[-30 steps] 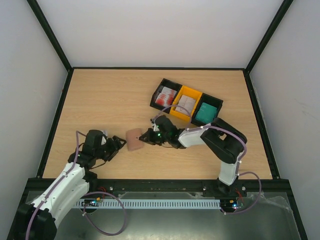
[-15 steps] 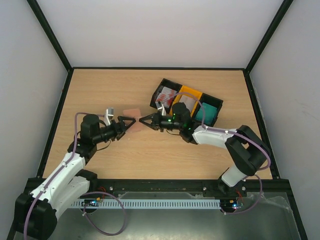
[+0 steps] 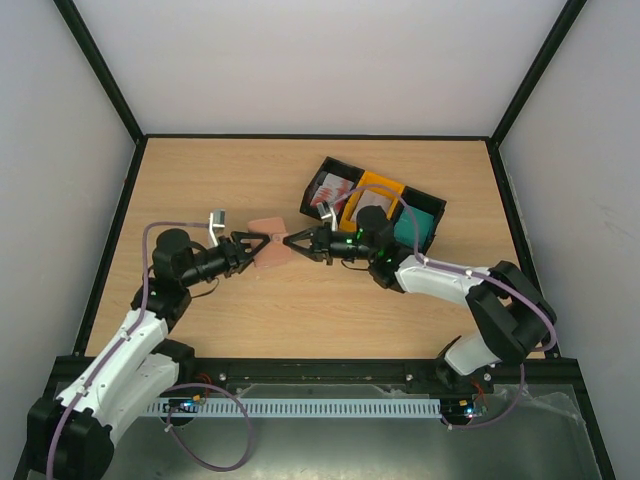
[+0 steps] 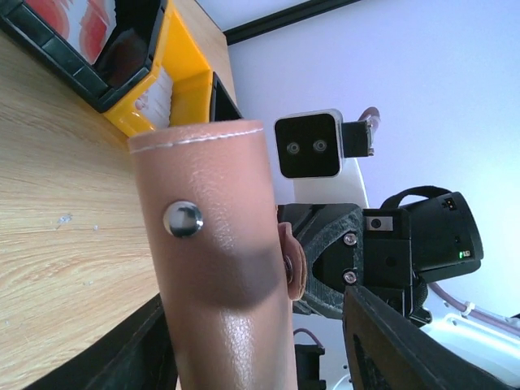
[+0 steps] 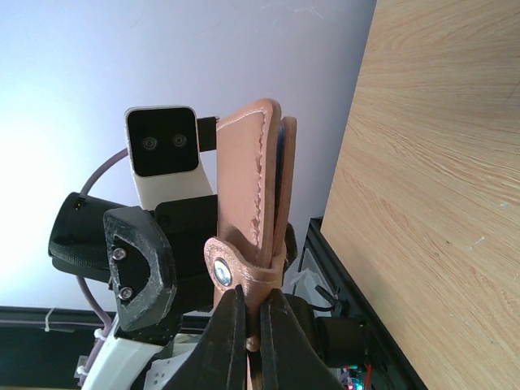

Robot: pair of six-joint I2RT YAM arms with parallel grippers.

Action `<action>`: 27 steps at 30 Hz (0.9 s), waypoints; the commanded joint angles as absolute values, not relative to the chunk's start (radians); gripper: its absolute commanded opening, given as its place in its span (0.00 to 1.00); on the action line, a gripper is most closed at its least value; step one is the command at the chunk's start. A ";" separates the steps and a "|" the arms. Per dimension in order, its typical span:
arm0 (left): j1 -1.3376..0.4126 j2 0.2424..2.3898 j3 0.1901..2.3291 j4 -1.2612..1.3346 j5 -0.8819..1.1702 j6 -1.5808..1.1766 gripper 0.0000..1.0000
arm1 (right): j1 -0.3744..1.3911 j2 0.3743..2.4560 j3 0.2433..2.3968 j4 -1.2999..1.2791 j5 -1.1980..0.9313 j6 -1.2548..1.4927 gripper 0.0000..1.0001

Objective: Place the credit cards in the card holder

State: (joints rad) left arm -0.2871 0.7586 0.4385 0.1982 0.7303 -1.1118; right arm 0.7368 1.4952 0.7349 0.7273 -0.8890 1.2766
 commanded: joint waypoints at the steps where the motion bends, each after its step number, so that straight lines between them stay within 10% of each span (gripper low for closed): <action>1: -0.281 0.749 0.439 0.243 0.752 -1.124 0.53 | 0.724 1.454 0.721 0.773 -0.913 1.284 0.02; 9: -0.281 0.774 0.429 0.242 0.752 -1.095 0.05 | 0.723 1.456 0.741 0.669 -0.897 1.216 0.13; 15: -0.282 0.819 0.482 0.015 0.664 -0.904 0.02 | 0.736 1.403 0.885 0.068 -0.557 0.835 0.55; 27: -0.303 0.940 0.545 -0.186 0.499 -0.699 0.02 | 0.957 1.617 1.218 -0.265 -0.142 0.699 0.59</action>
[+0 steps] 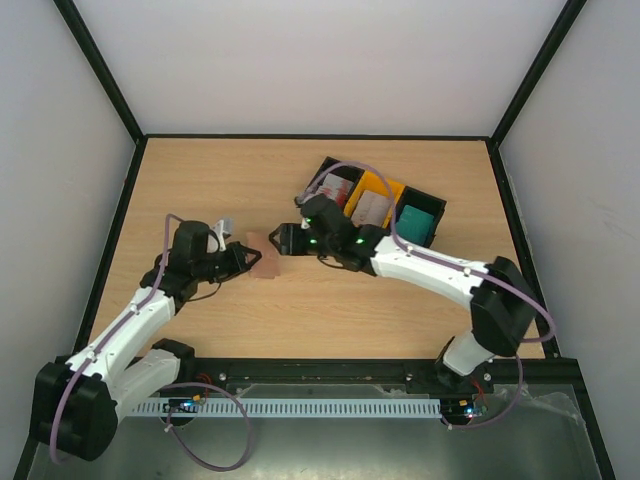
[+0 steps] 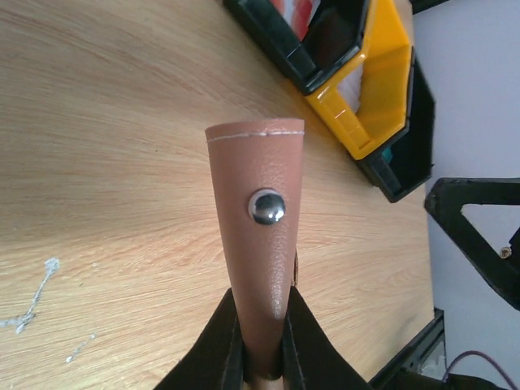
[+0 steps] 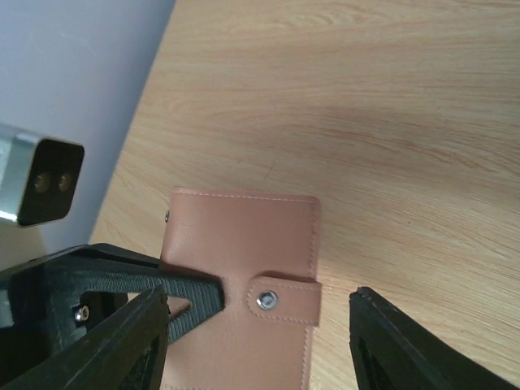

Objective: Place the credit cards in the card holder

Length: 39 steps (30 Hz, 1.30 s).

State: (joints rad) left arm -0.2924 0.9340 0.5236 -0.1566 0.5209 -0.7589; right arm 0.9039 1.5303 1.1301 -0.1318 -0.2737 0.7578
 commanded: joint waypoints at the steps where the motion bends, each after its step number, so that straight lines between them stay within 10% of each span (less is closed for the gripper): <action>1: -0.305 0.941 0.544 -0.182 0.502 -0.698 0.02 | 0.967 1.638 1.234 -0.271 -0.141 0.694 0.59; 28: -0.313 0.900 0.557 -0.152 0.544 -0.708 0.02 | 0.959 1.710 1.214 -0.473 0.257 0.781 0.36; 39: -0.314 0.902 0.588 -0.144 0.584 -0.715 0.02 | 0.863 1.476 0.952 0.040 -0.294 0.860 0.65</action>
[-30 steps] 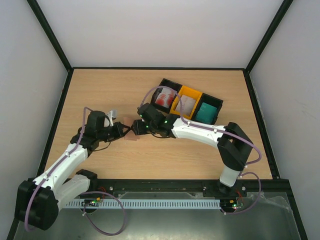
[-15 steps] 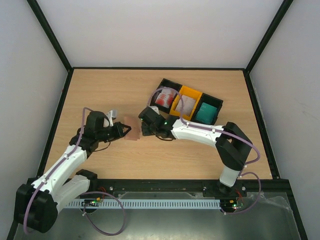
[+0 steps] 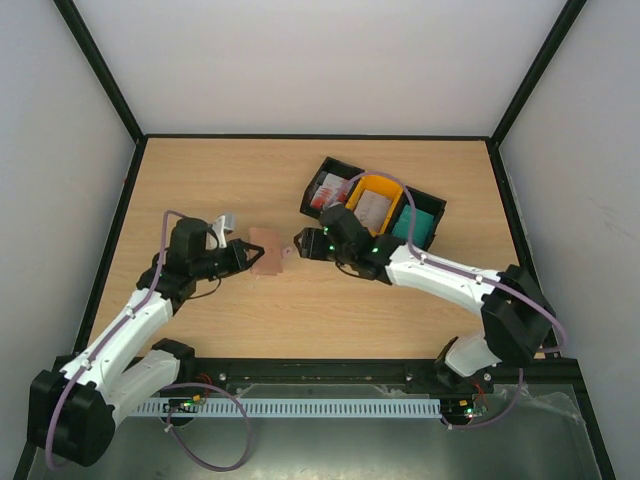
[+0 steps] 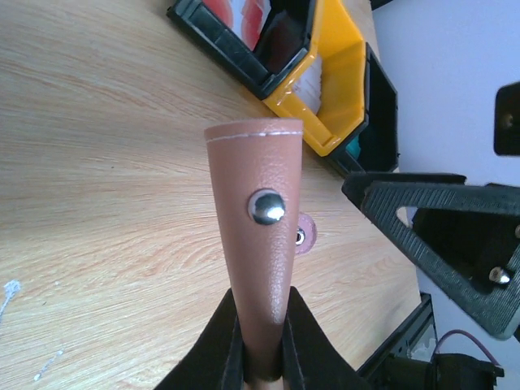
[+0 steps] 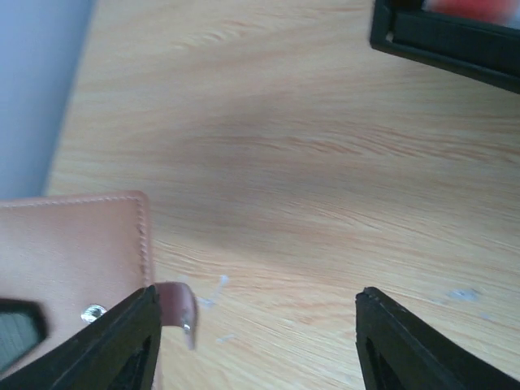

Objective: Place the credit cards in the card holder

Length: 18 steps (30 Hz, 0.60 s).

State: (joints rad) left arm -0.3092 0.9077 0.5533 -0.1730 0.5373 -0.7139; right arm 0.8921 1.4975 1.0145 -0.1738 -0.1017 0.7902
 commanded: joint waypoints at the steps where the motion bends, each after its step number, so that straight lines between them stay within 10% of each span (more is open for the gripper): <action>1: -0.314 0.900 0.586 -0.131 0.598 -0.721 0.02 | 0.864 1.491 0.953 0.052 -0.320 0.873 0.65; 18: -0.313 0.899 0.546 -0.057 0.666 -0.793 0.03 | 0.864 1.564 0.855 0.238 -0.381 0.961 0.17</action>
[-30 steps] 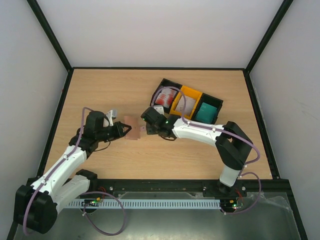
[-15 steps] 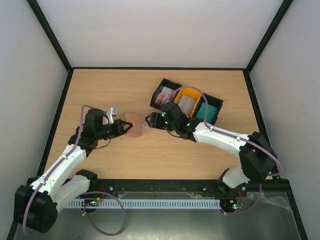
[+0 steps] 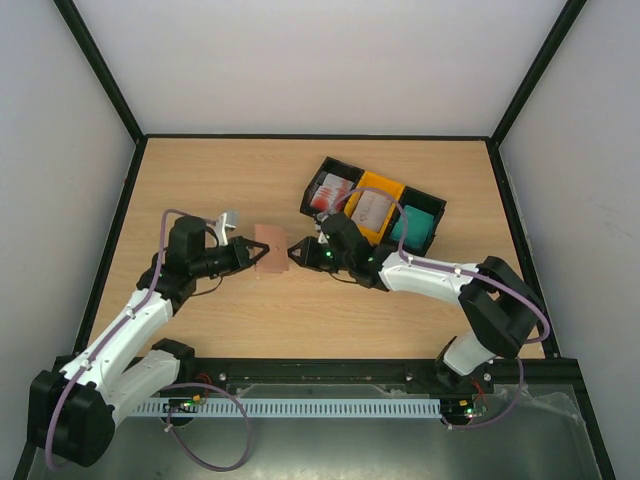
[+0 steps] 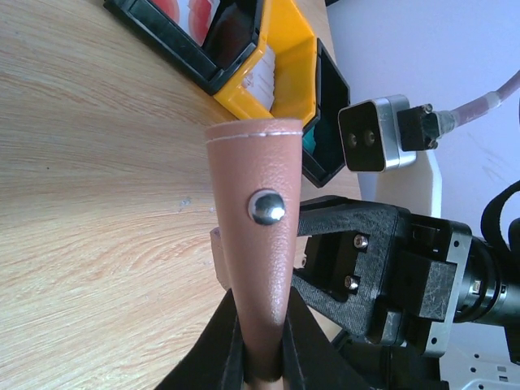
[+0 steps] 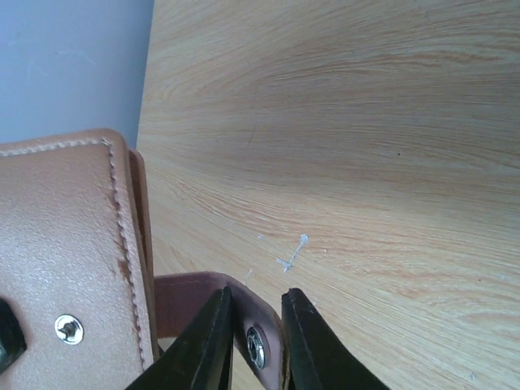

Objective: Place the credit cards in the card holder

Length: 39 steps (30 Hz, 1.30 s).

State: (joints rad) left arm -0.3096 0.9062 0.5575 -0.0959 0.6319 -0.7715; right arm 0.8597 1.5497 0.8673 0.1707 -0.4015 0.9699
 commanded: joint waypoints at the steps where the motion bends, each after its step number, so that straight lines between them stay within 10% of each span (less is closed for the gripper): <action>1: -0.314 0.900 0.541 -0.057 0.665 -0.798 0.04 | 0.864 1.564 0.855 0.235 -0.367 0.951 0.16; 5: -0.314 0.911 0.523 -0.054 0.657 -0.811 0.09 | 0.863 1.555 0.852 0.235 -0.351 0.923 0.03; 12: -0.314 0.957 0.461 -0.155 0.509 -0.814 0.57 | 0.864 1.548 0.842 0.093 -0.328 0.903 0.02; 25: -0.353 1.038 0.376 -0.099 0.436 -0.839 0.97 | 0.865 1.583 0.901 -0.167 -0.287 0.831 0.02; 39: -0.367 0.843 0.442 -0.064 0.392 -0.790 1.00 | 0.867 1.584 0.973 -0.154 -0.357 0.826 0.02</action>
